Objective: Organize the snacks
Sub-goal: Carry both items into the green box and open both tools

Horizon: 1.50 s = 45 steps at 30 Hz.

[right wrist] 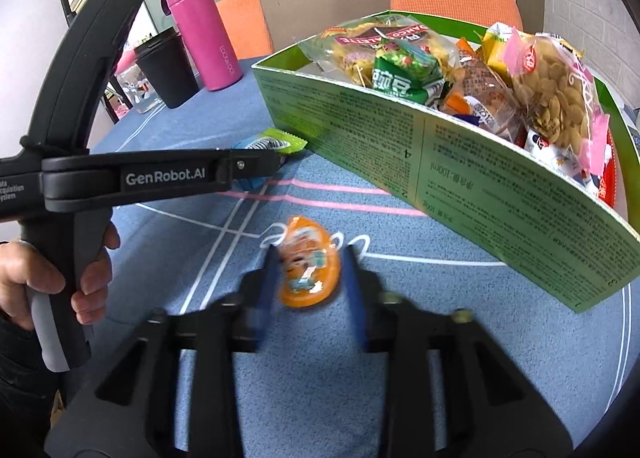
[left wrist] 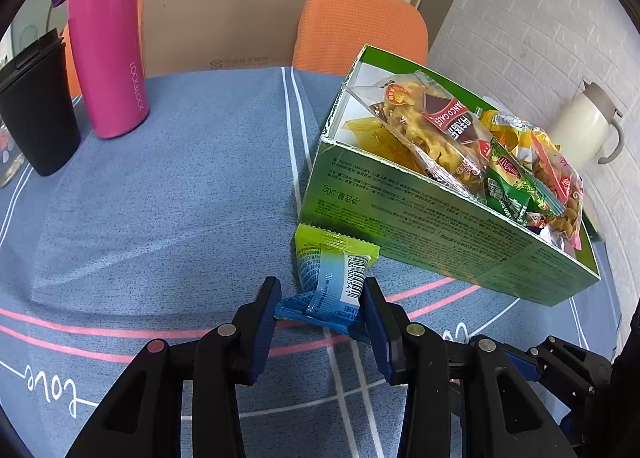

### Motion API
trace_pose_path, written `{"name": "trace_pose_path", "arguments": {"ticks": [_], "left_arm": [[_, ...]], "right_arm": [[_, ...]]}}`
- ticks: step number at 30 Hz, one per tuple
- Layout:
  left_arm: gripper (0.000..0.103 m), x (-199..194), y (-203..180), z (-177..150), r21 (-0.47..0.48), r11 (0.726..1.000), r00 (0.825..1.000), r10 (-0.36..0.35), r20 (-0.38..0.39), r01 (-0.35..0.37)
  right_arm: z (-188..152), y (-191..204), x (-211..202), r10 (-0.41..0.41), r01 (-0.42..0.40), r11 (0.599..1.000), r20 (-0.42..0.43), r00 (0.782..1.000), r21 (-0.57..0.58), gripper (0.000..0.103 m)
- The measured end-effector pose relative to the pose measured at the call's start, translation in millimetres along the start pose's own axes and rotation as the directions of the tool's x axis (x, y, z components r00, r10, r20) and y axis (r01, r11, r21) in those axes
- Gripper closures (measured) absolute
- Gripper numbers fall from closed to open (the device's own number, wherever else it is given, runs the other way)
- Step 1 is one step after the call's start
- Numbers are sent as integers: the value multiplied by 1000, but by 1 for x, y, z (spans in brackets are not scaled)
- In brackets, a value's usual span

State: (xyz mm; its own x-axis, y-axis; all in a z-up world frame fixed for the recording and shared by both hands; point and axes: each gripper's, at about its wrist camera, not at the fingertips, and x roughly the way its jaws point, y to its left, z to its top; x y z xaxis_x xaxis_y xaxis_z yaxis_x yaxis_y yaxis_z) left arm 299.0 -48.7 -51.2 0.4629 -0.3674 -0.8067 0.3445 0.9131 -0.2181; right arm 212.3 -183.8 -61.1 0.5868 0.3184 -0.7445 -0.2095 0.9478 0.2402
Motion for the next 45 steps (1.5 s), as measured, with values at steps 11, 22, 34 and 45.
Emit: {"name": "trace_pose_path", "arguments": {"ticks": [11, 22, 34, 45], "left_arm": [[63, -21, -12, -23, -15, 1000, 1000, -26, -16, 26], [63, -87, -61, -26, 54, 991, 987, -125, 102, 120], [63, -118, -106, 3, 104, 976, 962, -209, 174, 193], [63, -91, -133, 40, 108, 978, 965, -197, 171, 180]], "right_arm": [[-10, 4, -45, 24, -23, 1000, 88, 996, -12, 79], [-11, -12, -118, -3, -3, 1000, 271, 963, 22, 79], [3, -73, -162, -124, 64, 984, 378, 917, 167, 79], [17, -133, -149, -178, 67, 953, 367, 913, 295, 79]]}}
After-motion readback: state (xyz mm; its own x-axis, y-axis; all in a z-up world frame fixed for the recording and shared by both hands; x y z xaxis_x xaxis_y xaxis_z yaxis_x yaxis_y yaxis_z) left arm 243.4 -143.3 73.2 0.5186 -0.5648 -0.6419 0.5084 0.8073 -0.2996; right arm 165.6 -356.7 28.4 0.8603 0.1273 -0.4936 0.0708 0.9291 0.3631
